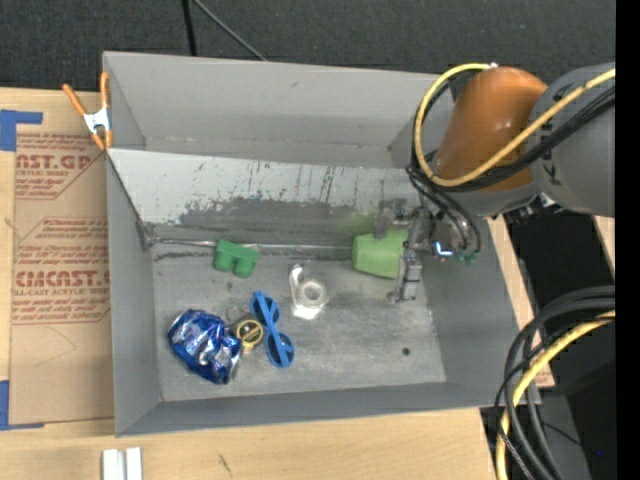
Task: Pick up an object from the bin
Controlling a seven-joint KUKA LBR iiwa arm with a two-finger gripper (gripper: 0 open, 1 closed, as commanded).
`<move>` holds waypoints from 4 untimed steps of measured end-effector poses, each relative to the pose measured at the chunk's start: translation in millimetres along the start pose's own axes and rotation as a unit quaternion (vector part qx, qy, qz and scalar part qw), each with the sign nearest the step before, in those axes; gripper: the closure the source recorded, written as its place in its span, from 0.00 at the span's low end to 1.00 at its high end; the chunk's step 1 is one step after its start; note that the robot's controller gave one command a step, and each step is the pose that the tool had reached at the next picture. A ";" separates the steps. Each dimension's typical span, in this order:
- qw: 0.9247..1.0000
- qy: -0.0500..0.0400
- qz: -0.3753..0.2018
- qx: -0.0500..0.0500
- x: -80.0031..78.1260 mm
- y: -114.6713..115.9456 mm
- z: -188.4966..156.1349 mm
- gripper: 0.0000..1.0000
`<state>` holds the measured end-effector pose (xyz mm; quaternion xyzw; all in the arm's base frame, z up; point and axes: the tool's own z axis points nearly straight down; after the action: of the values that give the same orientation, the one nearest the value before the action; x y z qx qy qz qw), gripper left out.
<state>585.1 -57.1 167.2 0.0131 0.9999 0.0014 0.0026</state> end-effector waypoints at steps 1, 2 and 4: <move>0.996 0.002 -0.089 0.003 -3.3 -102.4 28.5 0.00; 0.999 0.002 0.039 0.000 26.1 26.6 16.2 0.00; 1.000 0.001 0.030 0.003 64.9 15.8 91.1 0.00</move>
Offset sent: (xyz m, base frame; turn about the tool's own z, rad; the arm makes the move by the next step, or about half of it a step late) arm 0.0010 -0.0990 -0.0277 -0.1831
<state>521.1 -39.4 75.9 0.0429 0.9991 -0.0015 0.0015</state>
